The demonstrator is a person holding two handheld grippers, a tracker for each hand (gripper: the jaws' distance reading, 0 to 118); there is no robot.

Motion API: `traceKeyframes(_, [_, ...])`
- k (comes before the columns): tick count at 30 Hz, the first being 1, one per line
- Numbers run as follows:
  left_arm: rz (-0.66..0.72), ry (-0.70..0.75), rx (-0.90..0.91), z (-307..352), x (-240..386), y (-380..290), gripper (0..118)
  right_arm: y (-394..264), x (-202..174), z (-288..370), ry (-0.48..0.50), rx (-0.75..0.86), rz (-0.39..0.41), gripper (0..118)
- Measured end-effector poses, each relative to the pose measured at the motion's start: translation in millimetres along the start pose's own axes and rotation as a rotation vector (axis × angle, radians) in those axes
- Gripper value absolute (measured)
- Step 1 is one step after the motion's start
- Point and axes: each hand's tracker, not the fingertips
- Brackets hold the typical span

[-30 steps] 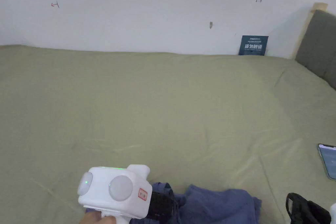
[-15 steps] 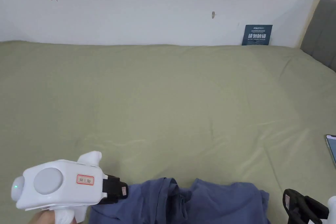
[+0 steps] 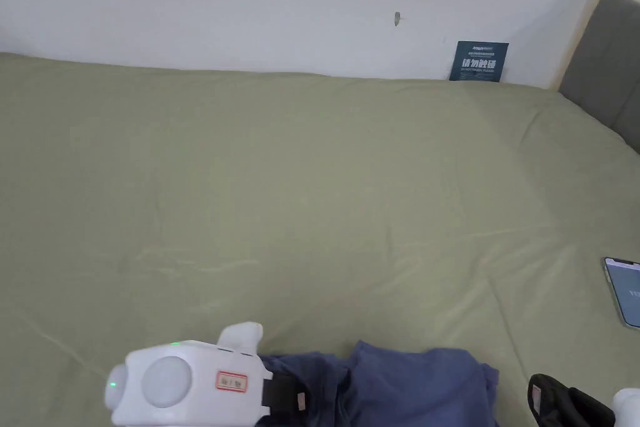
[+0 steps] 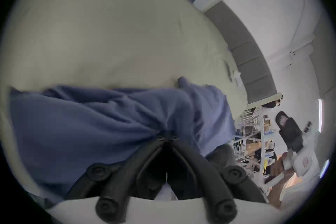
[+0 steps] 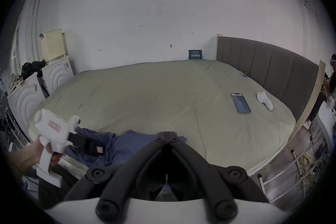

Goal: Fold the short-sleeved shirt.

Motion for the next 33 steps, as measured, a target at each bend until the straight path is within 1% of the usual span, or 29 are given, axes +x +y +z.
traceKeyframes(1, [-0.008,-0.024,0.046,22,-2,1,0,1,-1,0,0.002,0.005,0.001,0])
traceKeyframes(4, [0.021,0.002,0.148,87,-16,-2,0,5,-7,0,0.016,0.018,0.001,0])
traceKeyframes(7, [0.065,0.092,0.198,131,-45,-9,0,8,-14,0,0.032,0.034,0.011,0])
traceKeyframes(10, [0.142,0.139,0.215,148,-75,-12,0,10,-21,-1,0.047,0.042,0.021,0])
traceKeyframes(13, [0.192,0.066,0.180,145,-90,-14,0,10,-26,-2,0.057,0.041,0.027,0])
traceKeyframes(15, [0.198,0.012,0.155,135,-97,-16,0,10,-29,-3,0.062,0.037,0.032,0])
traceKeyframes(16, [0.188,-0.015,0.140,130,-100,-16,6,10,-30,-2,0.062,0.036,0.034,0])
traceKeyframes(17, [0.176,-0.047,0.132,123,-103,-16,27,10,-31,-2,0.061,0.033,0.035,0])
traceKeyframes(18, [0.150,-0.068,0.114,115,-104,-16,77,10,-31,-2,0.061,0.031,0.034,0])
traceKeyframes(19, [0.148,-0.054,0.103,106,-105,-14,109,11,-31,-2,0.062,0.029,0.034,0])
traceKeyframes(20, [0.152,-0.054,0.107,99,-105,-13,118,11,-32,-2,0.062,0.026,0.033,0])
traceKeyframes(24, [0.172,-0.119,0.053,67,-115,-2,117,10,-32,-4,0.056,0.014,0.040,0])
traceKeyframes(25, [0.199,-0.142,0.025,60,-116,0,117,10,-32,-5,0.054,0.011,0.040,0])
traceKeyframes(26, [0.218,-0.204,0.024,53,-116,1,117,10,-32,-6,0.051,0.008,0.040,0])
traceKeyframes(27, [0.215,-0.246,0.038,46,-133,6,116,10,-32,-6,0.049,0.005,0.039,0])
traceKeyframes(28, [0.223,-0.260,0.039,44,-132,8,115,10,-31,-6,0.047,0.003,0.039,0])
traceKeyframes(29, [0.255,-0.275,0.015,41,-131,11,108,9,-31,-6,0.044,0.002,0.040,0])
traceKeyframes(30, [0.268,-0.308,0.007,39,-131,12,70,10,-30,-7,0.042,0.000,0.041,0])
traceKeyframes(31, [0.255,-0.271,0.007,40,-129,9,16,10,-30,-7,0.041,-0.001,0.040,0])
traceKeyframes(32, [0.214,-0.134,0.004,36,-126,7,11,10,-29,-7,0.039,-0.001,0.040,0])
traceKeyframes(33, [0.186,-0.085,0.018,36,-126,6,11,10,-28,-7,0.039,-0.001,0.040,0])
